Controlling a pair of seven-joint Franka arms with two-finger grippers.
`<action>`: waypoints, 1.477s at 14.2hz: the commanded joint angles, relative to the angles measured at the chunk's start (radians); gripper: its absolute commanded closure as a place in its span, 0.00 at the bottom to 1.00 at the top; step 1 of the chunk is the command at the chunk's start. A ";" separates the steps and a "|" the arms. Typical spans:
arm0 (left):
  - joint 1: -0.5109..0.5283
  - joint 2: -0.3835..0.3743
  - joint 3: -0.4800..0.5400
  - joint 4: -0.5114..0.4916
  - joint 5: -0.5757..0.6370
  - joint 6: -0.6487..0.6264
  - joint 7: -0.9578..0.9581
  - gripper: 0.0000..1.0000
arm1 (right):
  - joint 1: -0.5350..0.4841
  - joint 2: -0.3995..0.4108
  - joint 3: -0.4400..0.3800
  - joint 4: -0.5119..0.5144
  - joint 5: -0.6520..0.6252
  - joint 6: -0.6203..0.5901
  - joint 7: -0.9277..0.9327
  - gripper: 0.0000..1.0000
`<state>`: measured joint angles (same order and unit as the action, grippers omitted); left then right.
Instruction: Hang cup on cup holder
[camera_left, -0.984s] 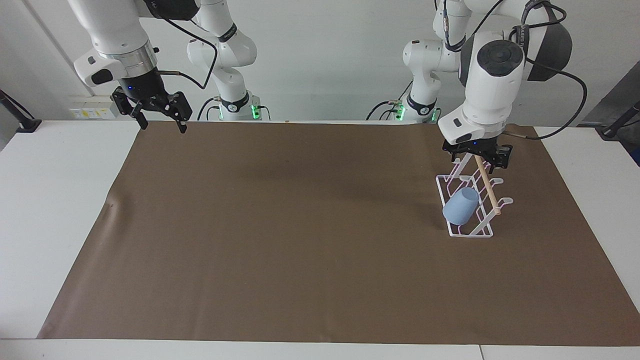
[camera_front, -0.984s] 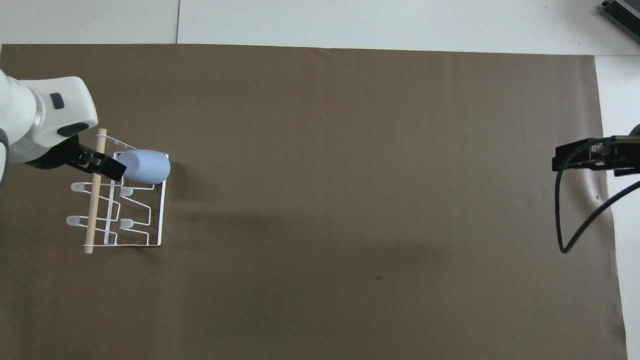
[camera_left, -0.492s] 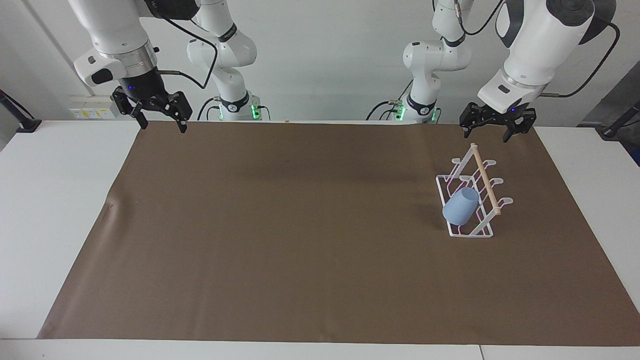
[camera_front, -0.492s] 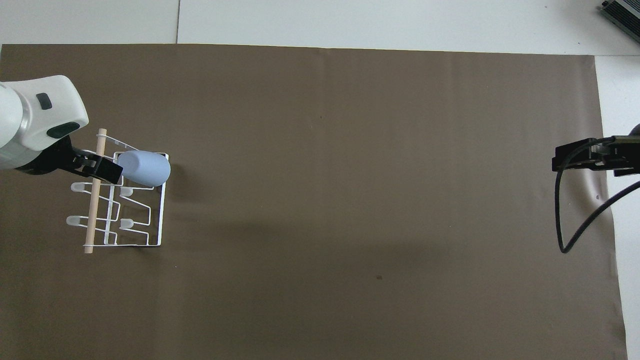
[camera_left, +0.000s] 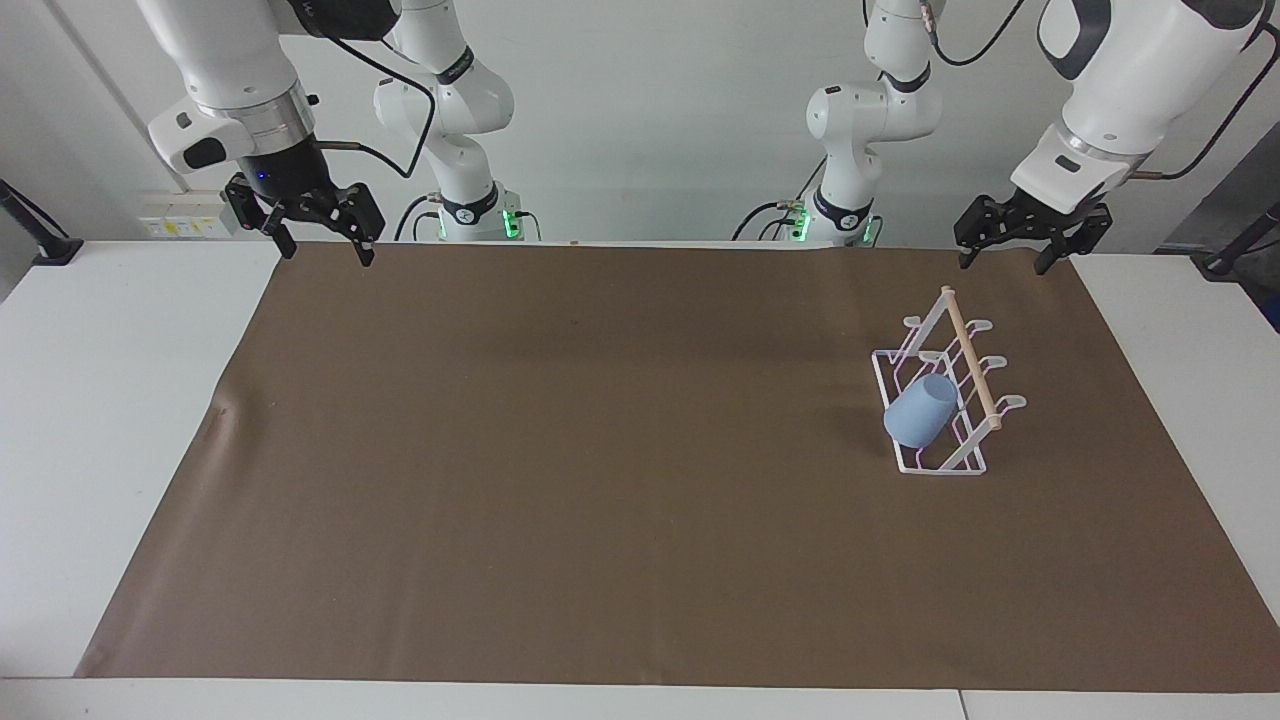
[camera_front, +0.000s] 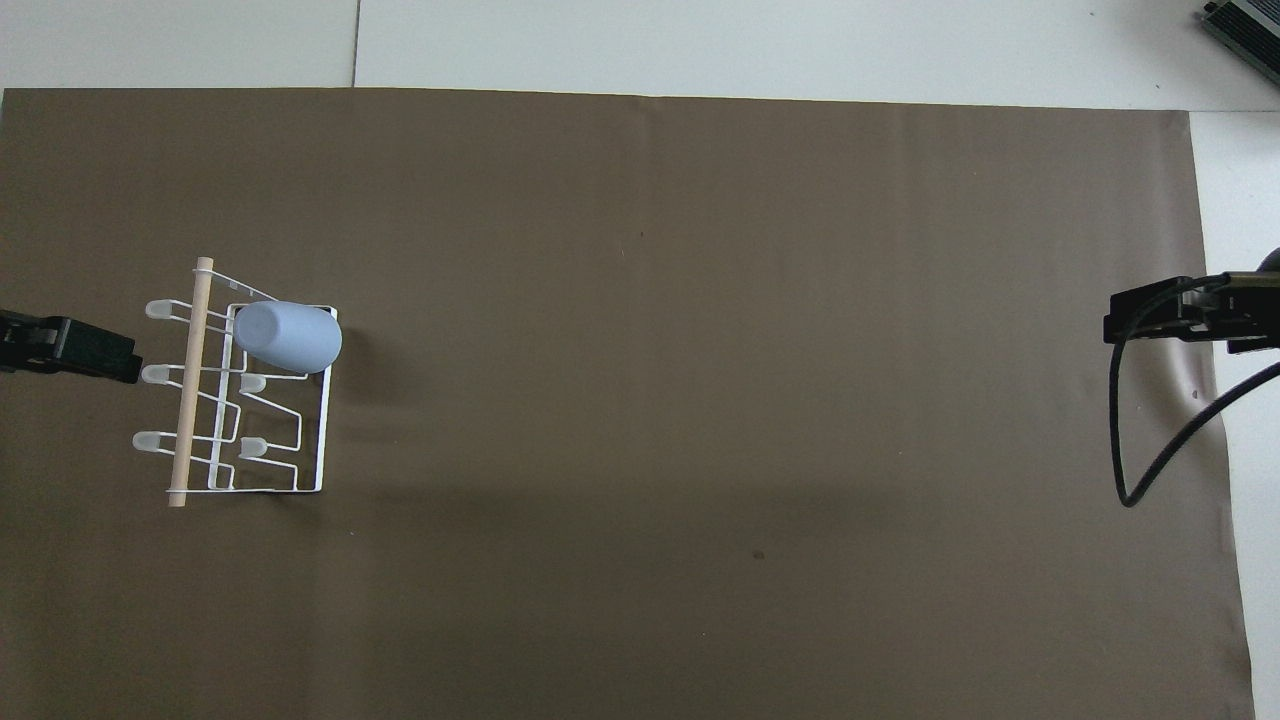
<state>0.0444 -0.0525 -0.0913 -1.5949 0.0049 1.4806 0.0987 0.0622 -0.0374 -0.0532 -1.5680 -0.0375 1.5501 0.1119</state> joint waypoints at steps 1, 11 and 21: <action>0.011 0.023 -0.013 0.053 -0.014 -0.028 -0.011 0.00 | -0.001 -0.018 0.003 -0.020 -0.009 0.001 -0.020 0.00; 0.011 0.014 -0.011 0.044 -0.006 -0.026 -0.010 0.00 | -0.001 -0.018 0.003 -0.020 -0.007 0.002 -0.020 0.00; -0.083 0.019 0.122 0.052 -0.006 -0.020 0.006 0.00 | -0.001 -0.018 0.003 -0.020 -0.007 0.001 -0.020 0.00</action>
<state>-0.0333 -0.0489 0.0205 -1.5748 0.0048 1.4771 0.0994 0.0623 -0.0377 -0.0532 -1.5686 -0.0375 1.5501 0.1119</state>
